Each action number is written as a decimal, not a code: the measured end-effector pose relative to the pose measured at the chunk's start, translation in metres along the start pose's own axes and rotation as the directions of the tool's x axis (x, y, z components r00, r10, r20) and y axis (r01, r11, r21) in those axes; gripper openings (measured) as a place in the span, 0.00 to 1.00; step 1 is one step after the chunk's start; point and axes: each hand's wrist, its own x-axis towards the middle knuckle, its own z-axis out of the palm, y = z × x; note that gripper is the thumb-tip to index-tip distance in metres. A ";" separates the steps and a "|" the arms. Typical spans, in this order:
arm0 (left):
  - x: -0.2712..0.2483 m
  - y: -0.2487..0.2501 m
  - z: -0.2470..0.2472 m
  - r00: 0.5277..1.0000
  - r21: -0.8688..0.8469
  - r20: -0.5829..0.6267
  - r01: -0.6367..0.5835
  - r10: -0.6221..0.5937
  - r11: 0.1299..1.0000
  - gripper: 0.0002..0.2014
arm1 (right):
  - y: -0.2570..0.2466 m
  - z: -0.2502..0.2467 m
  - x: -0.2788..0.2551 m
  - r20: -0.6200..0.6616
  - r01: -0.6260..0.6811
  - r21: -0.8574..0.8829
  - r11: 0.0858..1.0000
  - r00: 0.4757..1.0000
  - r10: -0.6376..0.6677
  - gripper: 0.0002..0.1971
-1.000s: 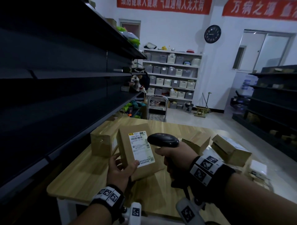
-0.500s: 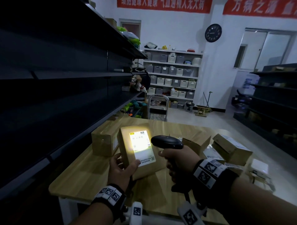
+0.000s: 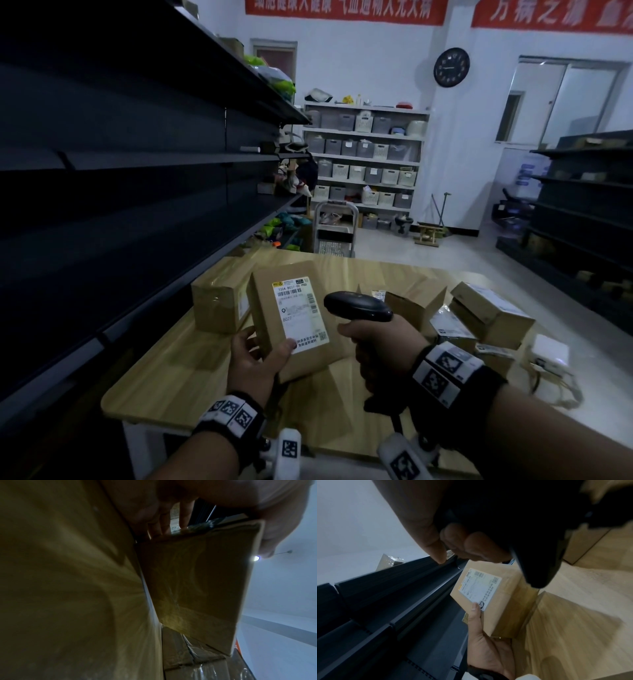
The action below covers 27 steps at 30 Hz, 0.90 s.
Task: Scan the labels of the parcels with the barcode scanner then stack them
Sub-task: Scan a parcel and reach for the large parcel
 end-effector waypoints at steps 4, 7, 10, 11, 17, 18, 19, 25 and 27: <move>0.003 -0.003 -0.001 1.000 0.014 -0.002 0.006 -0.006 1.000 0.41 | 0.013 -0.017 0.009 0.027 0.050 0.187 0.981 0.998 -0.056 0.15; 0.005 -0.004 -0.001 1.000 0.006 0.005 0.016 -0.016 1.000 0.40 | 0.026 -0.038 0.015 0.104 0.055 0.273 0.961 0.991 -0.086 0.19; 0.001 -0.002 0.000 1.000 0.020 0.023 0.014 -0.014 1.000 0.37 | 0.049 -0.063 0.025 0.146 -0.009 0.342 0.940 0.988 -0.044 0.22; 0.000 -0.002 0.001 0.999 0.025 0.032 0.008 -0.009 1.000 0.37 | 0.059 -0.071 0.029 0.145 -0.038 0.374 0.927 0.989 -0.018 0.22; 0.001 -0.002 0.001 0.999 0.007 0.051 0.011 -0.011 1.000 0.37 | 0.111 -0.098 0.044 0.151 -0.086 0.620 0.780 0.988 -0.012 0.30; 0.002 -0.001 0.001 0.999 0.015 0.049 0.014 -0.015 1.000 0.39 | 0.114 -0.100 0.046 0.149 -0.075 0.665 0.743 0.988 -0.034 0.30; 0.001 -0.001 0.001 0.999 0.023 0.049 0.020 -0.022 1.000 0.43 | 0.116 -0.102 0.048 0.152 -0.070 0.705 0.706 0.987 -0.054 0.30; -0.002 0.002 0.003 0.994 0.029 0.073 0.073 -0.075 0.997 0.42 | 0.118 -0.102 0.046 0.195 -0.071 0.760 0.646 0.973 -0.123 0.31; 0.000 0.005 0.004 0.991 0.037 0.083 0.098 -0.101 0.995 0.32 | 0.119 -0.103 0.047 0.190 -0.072 0.765 0.641 0.975 -0.117 0.31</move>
